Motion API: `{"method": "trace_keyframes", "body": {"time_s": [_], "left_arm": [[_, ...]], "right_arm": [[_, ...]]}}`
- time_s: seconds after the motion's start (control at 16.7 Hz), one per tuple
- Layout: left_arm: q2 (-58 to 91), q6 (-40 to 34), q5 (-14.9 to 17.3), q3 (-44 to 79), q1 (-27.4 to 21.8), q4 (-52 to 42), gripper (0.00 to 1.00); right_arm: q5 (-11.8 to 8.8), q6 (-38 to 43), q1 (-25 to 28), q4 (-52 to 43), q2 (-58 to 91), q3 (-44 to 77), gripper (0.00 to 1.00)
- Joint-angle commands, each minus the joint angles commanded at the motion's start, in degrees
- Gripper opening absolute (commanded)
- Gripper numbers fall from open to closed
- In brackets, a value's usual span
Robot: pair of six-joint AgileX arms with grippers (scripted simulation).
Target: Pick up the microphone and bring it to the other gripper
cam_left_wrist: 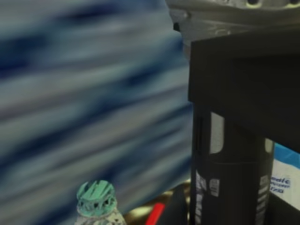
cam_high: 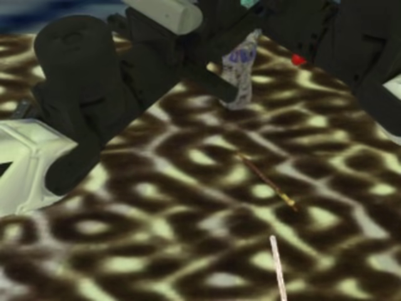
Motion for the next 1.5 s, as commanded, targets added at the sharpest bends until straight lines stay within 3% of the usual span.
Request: {"method": "trace_keyframes", "body": {"time_s": [0.6,1.14,1.5], "left_arm": [[0.00,0.00,0.00,0.00,0.00,0.00,0.00],[0.00,0.00,0.00,0.00,0.00,0.00,0.00],[0.00,0.00,0.00,0.00,0.00,0.00,0.45]], "right_arm": [[0.00,0.00,0.00,0.00,0.00,0.00,0.02],[0.00,0.00,0.00,0.00,0.00,0.00,0.00],[0.00,0.00,0.00,0.00,0.00,0.00,0.00]]}}
